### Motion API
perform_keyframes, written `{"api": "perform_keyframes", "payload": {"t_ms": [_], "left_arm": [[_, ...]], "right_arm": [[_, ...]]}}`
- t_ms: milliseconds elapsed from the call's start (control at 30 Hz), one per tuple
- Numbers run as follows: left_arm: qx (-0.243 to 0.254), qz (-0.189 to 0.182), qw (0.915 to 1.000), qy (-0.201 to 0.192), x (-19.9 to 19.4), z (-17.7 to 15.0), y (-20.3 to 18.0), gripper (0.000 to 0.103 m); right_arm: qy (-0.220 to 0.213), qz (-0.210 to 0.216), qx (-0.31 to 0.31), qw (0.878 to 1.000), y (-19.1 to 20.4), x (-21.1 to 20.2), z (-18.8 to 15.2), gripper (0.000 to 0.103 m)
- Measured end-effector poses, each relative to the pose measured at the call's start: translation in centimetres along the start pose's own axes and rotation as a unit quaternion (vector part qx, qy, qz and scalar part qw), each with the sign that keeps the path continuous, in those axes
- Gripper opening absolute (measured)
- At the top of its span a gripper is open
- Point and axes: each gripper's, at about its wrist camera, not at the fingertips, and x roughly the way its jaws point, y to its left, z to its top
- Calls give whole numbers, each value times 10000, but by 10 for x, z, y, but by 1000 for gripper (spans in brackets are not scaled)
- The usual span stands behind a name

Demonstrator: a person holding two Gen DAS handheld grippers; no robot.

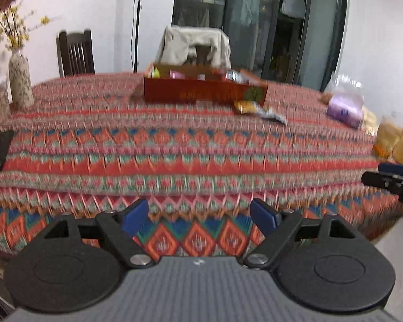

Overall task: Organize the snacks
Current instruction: 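Withdraw both grippers from the box back toward the remaining packets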

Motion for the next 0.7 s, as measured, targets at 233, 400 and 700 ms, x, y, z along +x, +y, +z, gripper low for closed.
{"api": "perform_keyframes", "payload": {"t_ms": [233,400,700], "left_arm": [[201,-38,9997,155,21,3,-9,85],[274,-159,9992,236,45,19,-15,85],[275,-117,9995,105,104,71,-16,85]], "right_arm": [[593,-145,43,9981,5,25,-35,87],[497,-87,238,9984,-3,39,-24,87],[372,-44,848,9957,-56,133,45,87]]}}
